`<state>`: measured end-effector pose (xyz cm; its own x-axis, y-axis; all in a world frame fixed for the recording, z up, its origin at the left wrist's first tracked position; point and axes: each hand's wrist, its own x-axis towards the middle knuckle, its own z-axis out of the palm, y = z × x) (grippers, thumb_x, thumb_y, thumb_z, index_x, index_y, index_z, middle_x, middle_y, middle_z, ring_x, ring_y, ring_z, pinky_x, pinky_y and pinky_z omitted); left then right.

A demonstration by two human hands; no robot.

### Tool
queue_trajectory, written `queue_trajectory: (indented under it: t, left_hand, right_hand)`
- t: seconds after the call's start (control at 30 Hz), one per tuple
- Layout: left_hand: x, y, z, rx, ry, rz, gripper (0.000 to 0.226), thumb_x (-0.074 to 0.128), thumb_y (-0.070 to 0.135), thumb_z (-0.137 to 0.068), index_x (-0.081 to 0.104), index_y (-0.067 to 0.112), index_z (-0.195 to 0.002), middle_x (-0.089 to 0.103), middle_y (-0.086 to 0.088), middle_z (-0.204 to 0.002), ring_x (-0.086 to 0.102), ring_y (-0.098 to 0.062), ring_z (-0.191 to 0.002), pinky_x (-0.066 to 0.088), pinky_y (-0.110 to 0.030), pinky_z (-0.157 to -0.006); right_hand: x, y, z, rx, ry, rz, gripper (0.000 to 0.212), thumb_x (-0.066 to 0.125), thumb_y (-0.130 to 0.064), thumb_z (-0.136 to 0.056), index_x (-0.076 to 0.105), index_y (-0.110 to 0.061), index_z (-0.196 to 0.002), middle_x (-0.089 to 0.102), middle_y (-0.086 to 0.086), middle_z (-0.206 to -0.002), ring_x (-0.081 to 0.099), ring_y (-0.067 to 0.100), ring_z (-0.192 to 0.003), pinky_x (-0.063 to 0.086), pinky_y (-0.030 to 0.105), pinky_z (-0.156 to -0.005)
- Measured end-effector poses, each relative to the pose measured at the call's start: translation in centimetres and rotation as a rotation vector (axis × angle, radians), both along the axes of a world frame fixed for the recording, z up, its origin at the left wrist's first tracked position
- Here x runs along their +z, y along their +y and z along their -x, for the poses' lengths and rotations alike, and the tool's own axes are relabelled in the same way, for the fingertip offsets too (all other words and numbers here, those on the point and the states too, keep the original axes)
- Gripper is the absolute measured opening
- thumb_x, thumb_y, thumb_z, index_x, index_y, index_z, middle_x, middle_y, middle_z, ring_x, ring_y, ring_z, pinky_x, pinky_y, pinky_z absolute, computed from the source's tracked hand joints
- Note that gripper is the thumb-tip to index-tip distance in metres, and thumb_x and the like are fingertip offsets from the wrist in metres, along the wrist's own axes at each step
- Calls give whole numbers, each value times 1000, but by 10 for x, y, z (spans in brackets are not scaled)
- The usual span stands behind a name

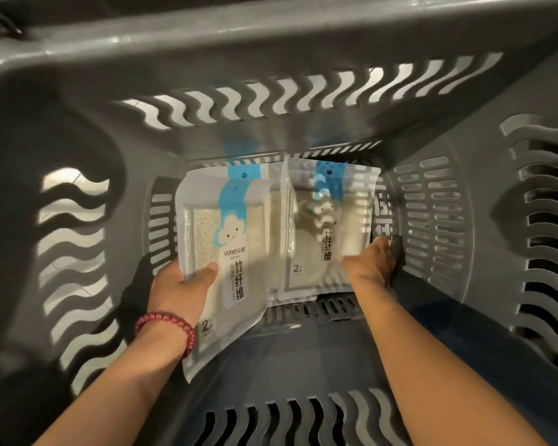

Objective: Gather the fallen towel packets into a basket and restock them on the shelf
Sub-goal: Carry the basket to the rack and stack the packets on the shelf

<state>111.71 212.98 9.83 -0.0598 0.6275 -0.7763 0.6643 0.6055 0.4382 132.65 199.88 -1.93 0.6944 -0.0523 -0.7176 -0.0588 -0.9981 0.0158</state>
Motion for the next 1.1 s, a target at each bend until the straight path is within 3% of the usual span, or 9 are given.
queue_trajectory:
  t: [0.13,0.27,0.43,0.63,0.77,0.83,0.9,1.0,1.1]
  left_hand:
    - [2,0,-5,10,1,-1,26,60,16,-90,62,18,-116,58,14,-91,50,0,-74,37,-13,-61]
    - [18,-7,-9,20,12,-3,27,60,15,-90,62,15,-117,59,8,-99,50,0,-73,35,-11,-58]
    - [38,-7,-18,36,-32,-5,30,60,14,-91,60,12,-121,57,6,-102,50,-4,-78,36,-10,-61]
    - [55,-8,-18,210,-99,136,22,62,18,-89,61,21,-111,62,3,-108,56,-15,-91,43,-30,-86]
    - [65,-5,-19,281,-122,250,47,63,43,-84,55,17,-123,64,-6,-115,61,-25,-99,45,-45,-97]
    - [70,-3,-19,212,-150,254,52,66,52,-75,61,19,-115,67,-3,-107,63,-23,-98,49,-42,-90]
    - [72,-2,-16,185,-138,197,24,70,41,-74,65,25,-92,68,4,-84,64,-12,-79,50,-28,-65]
    - [68,0,-4,266,-45,83,11,69,21,-82,61,27,-78,63,9,-72,60,-7,-67,41,-22,-53]
    - [59,2,4,325,16,10,9,67,16,-85,62,23,-86,62,9,-75,57,-6,-66,42,-22,-56]
  right_hand:
    - [8,1,1,-75,46,-96,54,69,-9,-81,44,-7,-129,51,17,-131,51,38,-117,46,41,-89]
    - [36,-1,-2,-114,-20,-289,43,58,-3,-84,51,-10,-126,54,15,-129,53,31,-110,40,28,-81]
    - [78,-1,-25,-41,72,-381,48,54,-1,-88,49,-17,-133,54,-1,-122,51,18,-111,38,23,-89]
    - [128,-13,-18,-413,403,-496,51,53,15,-85,53,-10,-129,61,16,-121,58,33,-112,46,49,-98]
    - [142,-4,12,-376,542,-588,42,55,12,-86,59,-17,-115,67,2,-106,66,16,-95,56,33,-80]
    - [140,9,29,-341,603,-622,37,58,9,-85,61,-23,-104,68,-7,-98,66,3,-83,55,20,-66]
    - [136,24,48,-260,664,-615,34,60,5,-86,60,-27,-99,67,-8,-100,64,2,-87,55,18,-67]
    - [120,45,66,-63,682,-556,29,62,-3,-86,58,-18,-110,63,1,-114,61,16,-104,53,29,-84]
    - [92,60,65,153,512,-403,60,67,-15,-82,41,-9,-135,47,8,-133,44,25,-126,39,32,-100]
